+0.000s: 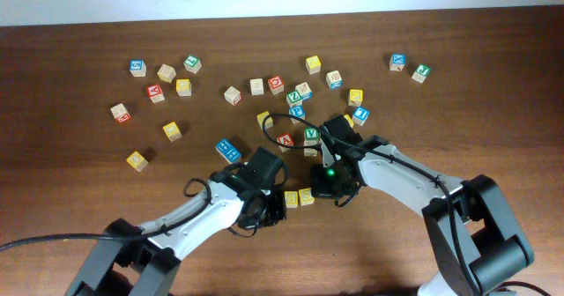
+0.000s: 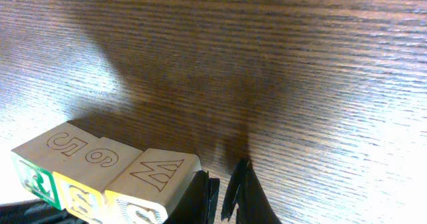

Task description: Spell out RSS

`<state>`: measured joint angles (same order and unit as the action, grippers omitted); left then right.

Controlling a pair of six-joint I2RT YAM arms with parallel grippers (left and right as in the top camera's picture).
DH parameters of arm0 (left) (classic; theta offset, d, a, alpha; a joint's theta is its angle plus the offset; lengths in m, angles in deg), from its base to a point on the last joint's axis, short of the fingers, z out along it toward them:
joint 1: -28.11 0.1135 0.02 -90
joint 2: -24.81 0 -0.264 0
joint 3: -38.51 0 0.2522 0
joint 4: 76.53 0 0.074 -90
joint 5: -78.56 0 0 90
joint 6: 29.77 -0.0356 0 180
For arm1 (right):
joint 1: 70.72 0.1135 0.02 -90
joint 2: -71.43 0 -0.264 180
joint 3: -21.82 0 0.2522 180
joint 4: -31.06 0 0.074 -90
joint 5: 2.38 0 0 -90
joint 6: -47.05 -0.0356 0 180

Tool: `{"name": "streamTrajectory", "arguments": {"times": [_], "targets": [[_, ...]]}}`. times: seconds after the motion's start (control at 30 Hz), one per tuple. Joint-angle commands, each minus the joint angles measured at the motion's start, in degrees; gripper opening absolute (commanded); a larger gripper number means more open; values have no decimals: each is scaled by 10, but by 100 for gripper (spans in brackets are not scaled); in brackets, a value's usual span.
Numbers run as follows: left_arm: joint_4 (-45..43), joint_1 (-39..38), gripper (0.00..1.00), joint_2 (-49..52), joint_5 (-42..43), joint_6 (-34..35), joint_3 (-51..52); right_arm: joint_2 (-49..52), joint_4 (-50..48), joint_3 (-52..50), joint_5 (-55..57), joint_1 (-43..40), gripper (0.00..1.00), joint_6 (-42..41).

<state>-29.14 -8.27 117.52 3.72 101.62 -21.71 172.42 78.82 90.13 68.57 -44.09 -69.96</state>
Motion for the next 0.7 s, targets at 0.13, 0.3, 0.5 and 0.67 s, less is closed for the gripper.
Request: {"name": "streamTrajectory", "arguments": {"times": [0.13,0.3,0.5,0.67], "targets": [[90,77,0,-89,-81,-39,-43,9,12,-7,29,4,4,-3],[7,66,0,47,-44,-50,-34,9,13,-7,17,19,4,-5],[-12,37,0,47,-25,-50,-34,9,11,-7,17,20,4,-9],[-19,37,0,47,-25,-63,-34,9,12,-7,12,20,4,-36]]}}
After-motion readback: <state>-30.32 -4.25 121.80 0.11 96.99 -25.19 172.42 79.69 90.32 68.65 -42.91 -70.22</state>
